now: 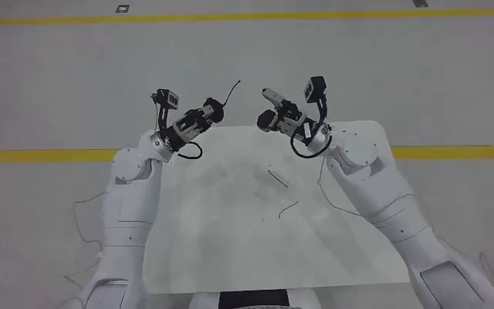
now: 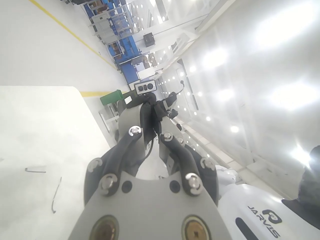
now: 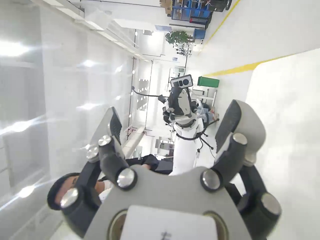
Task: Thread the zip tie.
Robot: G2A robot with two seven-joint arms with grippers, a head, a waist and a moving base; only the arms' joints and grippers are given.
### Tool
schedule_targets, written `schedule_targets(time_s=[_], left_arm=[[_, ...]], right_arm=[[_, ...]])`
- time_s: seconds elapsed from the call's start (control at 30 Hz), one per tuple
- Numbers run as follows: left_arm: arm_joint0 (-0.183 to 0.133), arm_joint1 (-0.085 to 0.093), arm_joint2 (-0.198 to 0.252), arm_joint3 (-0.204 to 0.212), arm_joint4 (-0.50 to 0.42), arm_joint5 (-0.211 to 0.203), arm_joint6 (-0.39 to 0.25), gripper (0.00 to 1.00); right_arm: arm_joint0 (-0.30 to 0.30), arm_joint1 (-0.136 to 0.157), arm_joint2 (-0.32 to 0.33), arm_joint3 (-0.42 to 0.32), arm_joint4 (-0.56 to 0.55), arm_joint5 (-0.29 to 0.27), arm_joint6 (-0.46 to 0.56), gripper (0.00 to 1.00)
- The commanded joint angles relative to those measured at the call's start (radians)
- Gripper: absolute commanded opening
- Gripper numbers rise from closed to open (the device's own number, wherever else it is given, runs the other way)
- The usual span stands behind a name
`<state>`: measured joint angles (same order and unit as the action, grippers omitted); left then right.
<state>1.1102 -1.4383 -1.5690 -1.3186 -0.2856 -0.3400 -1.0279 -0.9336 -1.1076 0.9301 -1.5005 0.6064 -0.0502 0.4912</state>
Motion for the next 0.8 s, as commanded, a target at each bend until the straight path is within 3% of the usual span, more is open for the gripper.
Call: schedule_targets(time_s=[0.0,0.17,0.37,0.5,0.63,0.77], left_arm=[[-0.004,-0.003,-0.004,0.005,0.006,0.000,0.001,0.00],[-0.015,-0.011,-0.001,0.023,0.018,0.000,0.002,0.00],[-0.027,-0.020,0.009,0.042,0.031,0.000,0.002,0.00],[-0.032,-0.026,0.014,0.052,0.037,0.000,0.008,0.00],[-0.037,-0.031,0.020,0.060,0.043,0.000,0.014,0.00],[-0.042,-0.034,0.028,0.061,0.077,0.000,0.014,0.00]], right_arm=[[0.000,0.000,0.000,0.000,0.003,0.001,0.000,1.00],[-0.002,0.001,0.002,-0.006,-0.032,-0.014,-0.012,1.00],[-0.002,-0.001,-0.005,-0.023,-0.331,-0.180,-0.080,1.00],[0.009,-0.006,-0.020,-0.022,-0.513,-0.255,-0.116,1.00],[0.028,-0.016,-0.038,-0.011,-0.637,-0.290,-0.148,1.00],[0.035,-0.026,-0.050,-0.023,-0.666,-0.290,-0.192,1.00]])
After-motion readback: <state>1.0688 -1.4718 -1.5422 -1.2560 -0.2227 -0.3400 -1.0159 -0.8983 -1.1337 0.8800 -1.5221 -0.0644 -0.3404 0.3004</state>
